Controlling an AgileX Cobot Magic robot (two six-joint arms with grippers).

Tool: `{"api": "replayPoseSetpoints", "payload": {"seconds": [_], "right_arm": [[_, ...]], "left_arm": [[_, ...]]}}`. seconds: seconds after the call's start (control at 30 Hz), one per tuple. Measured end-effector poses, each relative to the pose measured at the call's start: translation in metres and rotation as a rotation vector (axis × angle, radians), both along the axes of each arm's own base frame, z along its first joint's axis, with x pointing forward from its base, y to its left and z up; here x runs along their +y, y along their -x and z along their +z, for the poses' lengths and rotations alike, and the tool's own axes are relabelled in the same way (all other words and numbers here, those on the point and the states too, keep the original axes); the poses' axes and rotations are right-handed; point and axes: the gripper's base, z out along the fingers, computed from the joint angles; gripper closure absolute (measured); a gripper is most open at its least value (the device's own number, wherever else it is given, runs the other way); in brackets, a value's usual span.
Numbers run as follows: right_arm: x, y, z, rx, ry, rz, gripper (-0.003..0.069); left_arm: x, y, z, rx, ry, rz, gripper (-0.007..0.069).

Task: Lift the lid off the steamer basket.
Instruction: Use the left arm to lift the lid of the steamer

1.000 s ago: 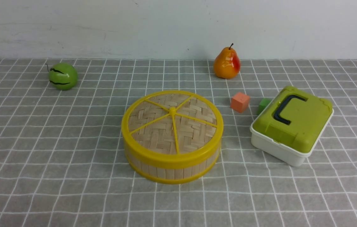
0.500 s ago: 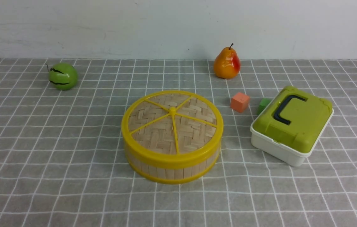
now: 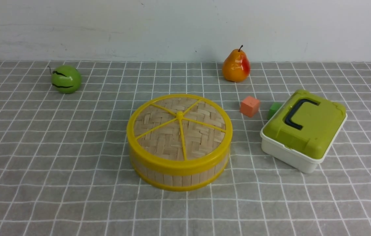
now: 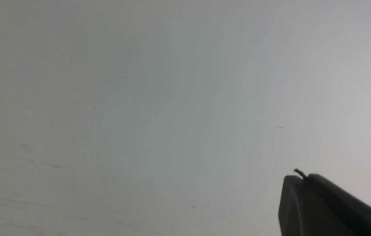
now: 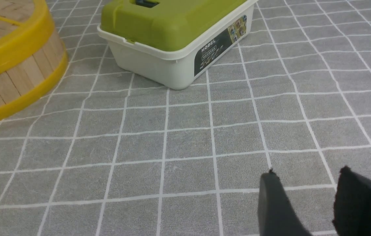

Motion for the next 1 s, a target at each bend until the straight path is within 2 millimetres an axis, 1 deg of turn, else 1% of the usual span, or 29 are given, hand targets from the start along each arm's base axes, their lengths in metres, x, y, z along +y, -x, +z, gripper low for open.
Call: {"api": "replayPoseSetpoints", "payload": {"seconds": [0.03,0.13,0.17,0.2,0.27,0.33,0.37,0.43,0.47,0.5,0.53,0.57,0.67,0.73,0.77,0.83,0.87,0.9,0.93,0.97,1.0], "right_arm": [[0.000,0.000,0.000,0.000,0.000,0.000,0.0418],[0.000,0.000,0.000,0.000,0.000,0.000,0.0418],[0.000,0.000,0.000,0.000,0.000,0.000,0.0418],[0.000,0.000,0.000,0.000,0.000,0.000,0.0418],[0.000,0.000,0.000,0.000,0.000,0.000,0.0418],[0.000,0.000,0.000,0.000,0.000,0.000,0.0418],[0.000,0.000,0.000,0.000,0.000,0.000,0.0418],[0.000,0.000,0.000,0.000,0.000,0.000,0.0418],[0.000,0.000,0.000,0.000,0.000,0.000,0.0418],[0.000,0.000,0.000,0.000,0.000,0.000,0.0418],[0.000,0.000,0.000,0.000,0.000,0.000,0.0418],[0.000,0.000,0.000,0.000,0.000,0.000,0.0418],[0.000,0.000,0.000,0.000,0.000,0.000,0.0418],[0.000,0.000,0.000,0.000,0.000,0.000,0.0418],[0.000,0.000,0.000,0.000,0.000,0.000,0.0418],[0.000,0.000,0.000,0.000,0.000,0.000,0.0418],[0.000,0.000,0.000,0.000,0.000,0.000,0.0418],[0.000,0.000,0.000,0.000,0.000,0.000,0.0418],[0.000,0.000,0.000,0.000,0.000,0.000,0.0418],[0.000,0.000,0.000,0.000,0.000,0.000,0.0418],[0.000,0.000,0.000,0.000,0.000,0.000,0.0418]], "left_arm": [[-0.001,-0.012,0.013,0.009,-0.036,0.016,0.0637],[-0.002,-0.047,0.027,0.045,-0.053,0.031,0.0637],[-0.003,-0.049,0.030,0.044,-0.051,0.031,0.0637],[-0.004,-0.070,0.035,0.100,-0.043,0.023,0.0637],[-0.008,-0.100,0.043,0.219,-0.047,0.000,0.0637],[-0.013,-0.131,0.052,0.373,-0.057,-0.038,0.0637],[-0.015,-0.140,0.054,0.423,-0.059,-0.052,0.0637],[-0.022,-0.176,0.056,0.604,-0.063,-0.106,0.0637],[-0.023,-0.178,0.060,0.622,-0.066,-0.115,0.0637],[-0.029,-0.203,0.058,0.735,-0.064,-0.157,0.0637],[-0.033,-0.220,0.058,0.810,-0.061,-0.192,0.0637],[-0.036,-0.230,0.061,0.855,-0.062,-0.219,0.0637],[-0.050,-0.267,0.054,0.979,-0.091,-0.304,0.0637],[-0.063,-0.287,0.046,1.037,-0.130,-0.346,0.0637],[-0.070,-0.293,0.044,1.055,-0.152,-0.363,0.0637],[-0.092,-0.305,0.037,1.096,-0.225,-0.404,0.0637],[-0.095,-0.306,0.037,1.100,-0.234,-0.407,0.0637],[-0.118,-0.312,0.031,1.123,-0.312,-0.434,0.0637],[-0.128,-0.318,0.024,1.143,-0.352,-0.432,0.0637],[-0.139,-0.319,0.021,1.147,-0.381,-0.438,0.0637],[-0.151,-0.325,0.010,1.179,-0.422,-0.428,0.0637]]}}
